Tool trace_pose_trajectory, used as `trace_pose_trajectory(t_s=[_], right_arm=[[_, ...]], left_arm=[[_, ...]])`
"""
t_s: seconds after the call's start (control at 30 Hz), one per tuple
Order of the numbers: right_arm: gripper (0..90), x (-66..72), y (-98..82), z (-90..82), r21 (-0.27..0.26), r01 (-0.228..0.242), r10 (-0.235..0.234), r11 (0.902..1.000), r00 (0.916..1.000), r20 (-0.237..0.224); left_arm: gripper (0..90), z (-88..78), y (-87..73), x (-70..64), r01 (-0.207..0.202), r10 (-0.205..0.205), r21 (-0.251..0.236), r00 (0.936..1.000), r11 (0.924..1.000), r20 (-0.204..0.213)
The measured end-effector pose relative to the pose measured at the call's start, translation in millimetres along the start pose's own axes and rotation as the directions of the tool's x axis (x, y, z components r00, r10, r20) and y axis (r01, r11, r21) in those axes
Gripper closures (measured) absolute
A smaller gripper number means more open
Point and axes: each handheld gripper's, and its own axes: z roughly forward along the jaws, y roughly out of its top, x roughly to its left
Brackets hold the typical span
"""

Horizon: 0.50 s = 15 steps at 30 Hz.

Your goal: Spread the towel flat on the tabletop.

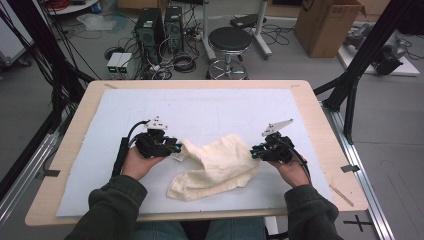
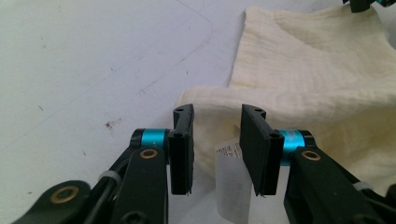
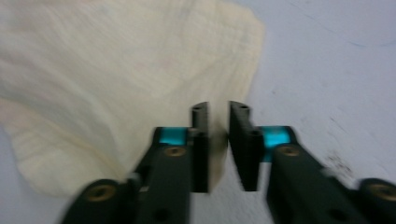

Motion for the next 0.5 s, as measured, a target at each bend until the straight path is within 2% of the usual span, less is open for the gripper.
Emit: trace_pose_trajectory(t_s=[0.1,0.13,0.17,0.23,0.27,0.3,0.33,0.4,0.5], right_arm=[[66.7,-0.9,10.6,1.9,-0.051,0.003,-0.004,0.9987,0.9999,-0.016],[66.7,-0.9,10.6,1.9,-0.051,0.003,-0.004,0.9987,0.9999,-0.016],[63.2,-3.0,19.5,5.5,-0.076,-0.004,0.003,0.9971,0.9998,-0.019],[61.7,-3.9,23.8,8.8,-0.085,-0.003,0.002,0.9964,0.9999,-0.012],[58.5,-5.3,31.2,16.9,-0.094,-0.008,0.006,0.9955,0.9996,-0.027],[58.5,-5.3,31.2,16.9,-0.094,-0.008,0.006,0.9955,0.9996,-0.027],[57.9,-5.7,34.5,21.8,-0.093,-0.002,0.0,0.9956,0.9998,-0.022],[57.2,-7.1,39.2,31.0,-0.086,0.004,-0.005,0.9962,0.9999,-0.014],[55.9,-11.8,43.6,47.5,-0.067,-0.01,0.009,0.9977,0.9998,-0.018]], left_arm=[[64.2,1.2,-0.2,-0.9,-0.005,0.005,0.016,1.0,0.9999,-0.006],[64.2,1.3,-0.4,-0.3,-0.001,0.001,0.016,1.0,0.9999,-0.01],[63.7,0.7,-0.5,0.9,0.001,-0.001,0.012,0.9998,0.9999,-0.021],[62.7,-0.3,-0.8,3.8,0.021,-0.021,-0.003,0.9994,0.9998,-0.027],[60.1,0.3,-1.1,5.1,0.03,-0.03,-0.004,0.9992,0.9996,-0.025],[60.1,0.9,-1.4,6.6,0.027,-0.027,0.004,0.9993,0.9996,-0.025],[55.8,2.6,-1.7,7.4,0.033,-0.033,0.007,0.9991,0.9994,-0.028],[54.5,6.7,-2.2,10.2,0.053,-0.053,0.008,0.9983,0.9986,-0.024],[50.4,15.5,-3.8,15.2,0.091,-0.092,0.016,0.9957,0.9957,0.013]])
